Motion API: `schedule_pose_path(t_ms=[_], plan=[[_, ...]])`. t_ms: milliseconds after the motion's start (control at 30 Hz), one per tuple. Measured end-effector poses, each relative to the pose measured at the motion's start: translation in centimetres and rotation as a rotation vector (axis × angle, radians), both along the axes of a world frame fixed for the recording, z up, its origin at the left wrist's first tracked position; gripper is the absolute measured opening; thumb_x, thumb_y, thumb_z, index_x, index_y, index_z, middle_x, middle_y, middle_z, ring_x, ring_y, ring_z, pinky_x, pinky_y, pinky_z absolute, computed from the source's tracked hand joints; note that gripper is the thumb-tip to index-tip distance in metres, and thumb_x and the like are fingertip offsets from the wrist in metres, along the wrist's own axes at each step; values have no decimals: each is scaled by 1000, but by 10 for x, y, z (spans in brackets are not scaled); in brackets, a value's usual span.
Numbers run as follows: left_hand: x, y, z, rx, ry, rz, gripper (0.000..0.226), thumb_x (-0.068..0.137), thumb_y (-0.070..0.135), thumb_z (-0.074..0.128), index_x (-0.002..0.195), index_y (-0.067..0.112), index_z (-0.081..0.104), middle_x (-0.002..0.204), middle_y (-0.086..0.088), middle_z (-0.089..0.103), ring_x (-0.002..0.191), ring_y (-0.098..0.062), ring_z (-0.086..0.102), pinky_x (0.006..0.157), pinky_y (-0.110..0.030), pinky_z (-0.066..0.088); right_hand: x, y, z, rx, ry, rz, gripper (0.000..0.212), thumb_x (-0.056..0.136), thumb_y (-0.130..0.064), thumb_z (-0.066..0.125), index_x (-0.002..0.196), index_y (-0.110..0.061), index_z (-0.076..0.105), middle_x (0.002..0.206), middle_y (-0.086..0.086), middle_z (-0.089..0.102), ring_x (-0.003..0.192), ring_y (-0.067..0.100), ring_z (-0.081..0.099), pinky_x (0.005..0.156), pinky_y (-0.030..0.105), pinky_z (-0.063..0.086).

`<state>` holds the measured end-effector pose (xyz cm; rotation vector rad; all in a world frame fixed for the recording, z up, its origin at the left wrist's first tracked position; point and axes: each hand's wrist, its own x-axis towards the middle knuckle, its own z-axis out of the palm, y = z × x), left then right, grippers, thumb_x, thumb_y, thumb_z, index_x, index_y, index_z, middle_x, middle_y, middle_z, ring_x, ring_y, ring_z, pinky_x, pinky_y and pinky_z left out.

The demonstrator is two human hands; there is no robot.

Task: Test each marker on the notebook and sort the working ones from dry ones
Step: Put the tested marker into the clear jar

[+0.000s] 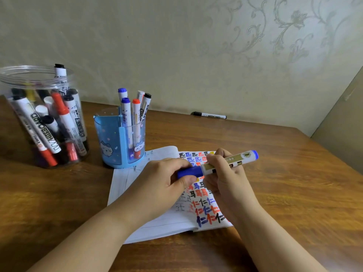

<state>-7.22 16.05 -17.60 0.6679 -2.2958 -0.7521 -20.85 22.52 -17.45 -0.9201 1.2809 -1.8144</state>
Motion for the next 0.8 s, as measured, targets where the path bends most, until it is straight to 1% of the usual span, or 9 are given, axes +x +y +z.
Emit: schedule_pose_path(t_ms=[133,333,400,467,533,600,633,733,800], plan=[[-1,1,-1,-18,47,0,27,85,33,60,112,28,62,87,23,53,91,20,46,76,0,37,2,1,-3,-5,-24,-22,38,91,1,43,59,-17,30,48,-3,25,43,8,21,45,22,21],[-2,5,-1,-58,48,9,21,84,30,62,105,27,64,82,27,51,99,12,44,75,-2,36,4,0,-7,-40,-40,-33,40,87,-2,50,55,-22,36,50,-3,27,45,9,23,47,24,21],[-1,4,0,-42,15,17,18,85,32,60,103,34,59,85,28,51,91,15,48,72,-1,37,5,-1,-8,-31,19,-42,38,83,-11,55,52,-26,38,47,-6,29,42,8,24,45,21,24],[-1,0,1,-28,-58,33,19,88,34,56,107,36,55,93,25,54,83,12,50,67,-2,39,5,-4,-11,17,133,-69,34,79,-24,60,51,-27,41,46,-7,31,42,8,26,47,24,26],[-2,-4,1,-37,-120,54,20,90,34,53,110,36,52,102,19,57,86,5,51,65,-5,39,4,-4,-10,78,225,-81,36,83,-33,68,56,-26,46,48,-5,35,44,9,30,50,28,28],[0,-9,1,-44,-149,105,20,91,35,50,111,34,50,107,16,58,91,1,51,65,-6,39,2,-1,-3,86,240,-72,27,74,-44,67,66,-22,53,50,-4,43,46,8,37,52,26,32],[2,-12,2,-44,-164,139,20,92,35,49,112,33,50,107,15,58,91,0,51,66,-7,39,1,1,0,78,213,-73,30,70,-47,64,72,-18,56,51,-4,46,48,8,39,52,25,33],[5,-21,6,-61,-203,191,22,93,34,48,114,31,50,109,10,59,92,-4,52,71,-17,45,0,2,12,57,161,-112,25,83,-38,56,79,-13,56,55,-2,50,51,9,40,53,24,35],[7,-24,14,-84,-190,197,22,93,33,49,114,28,50,109,7,60,93,-7,53,75,-22,46,5,-2,22,61,249,-124,19,91,-30,53,85,-12,57,58,-1,54,52,8,45,55,23,38]])
